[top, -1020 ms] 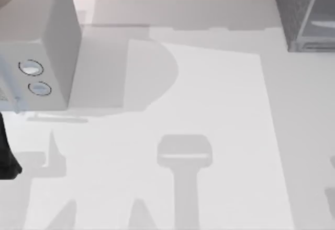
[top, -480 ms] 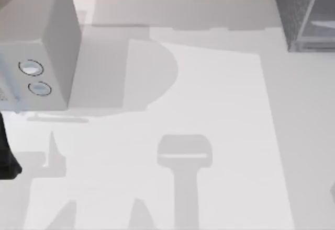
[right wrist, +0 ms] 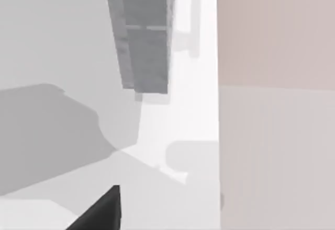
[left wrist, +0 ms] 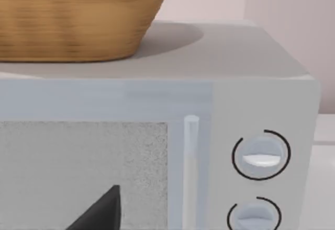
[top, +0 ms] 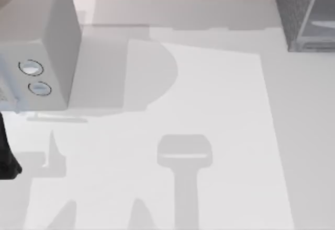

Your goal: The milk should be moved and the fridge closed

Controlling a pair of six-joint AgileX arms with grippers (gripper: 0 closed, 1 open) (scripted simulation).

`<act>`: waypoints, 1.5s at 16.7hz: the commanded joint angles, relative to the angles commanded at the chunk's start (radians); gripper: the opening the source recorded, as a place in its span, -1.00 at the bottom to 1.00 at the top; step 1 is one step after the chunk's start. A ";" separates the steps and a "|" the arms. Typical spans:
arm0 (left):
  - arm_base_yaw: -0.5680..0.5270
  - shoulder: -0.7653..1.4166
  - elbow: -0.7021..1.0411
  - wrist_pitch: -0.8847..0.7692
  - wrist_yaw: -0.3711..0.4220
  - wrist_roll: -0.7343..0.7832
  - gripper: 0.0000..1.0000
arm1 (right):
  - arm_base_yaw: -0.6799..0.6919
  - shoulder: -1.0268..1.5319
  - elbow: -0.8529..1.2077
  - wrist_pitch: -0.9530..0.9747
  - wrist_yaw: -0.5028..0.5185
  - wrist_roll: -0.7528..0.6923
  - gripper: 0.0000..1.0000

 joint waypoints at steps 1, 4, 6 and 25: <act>0.000 0.000 0.000 0.000 0.000 0.000 1.00 | -0.010 0.010 0.003 0.000 -0.005 -0.010 1.00; 0.000 0.000 0.000 0.000 0.000 0.000 1.00 | -0.010 0.010 0.003 0.000 -0.005 -0.010 1.00; 0.000 0.000 0.000 0.000 0.000 0.000 1.00 | -0.006 0.008 0.000 0.001 -0.003 -0.009 1.00; 0.000 0.000 0.000 0.000 0.000 0.000 1.00 | 0.772 0.016 0.014 0.979 0.144 1.161 1.00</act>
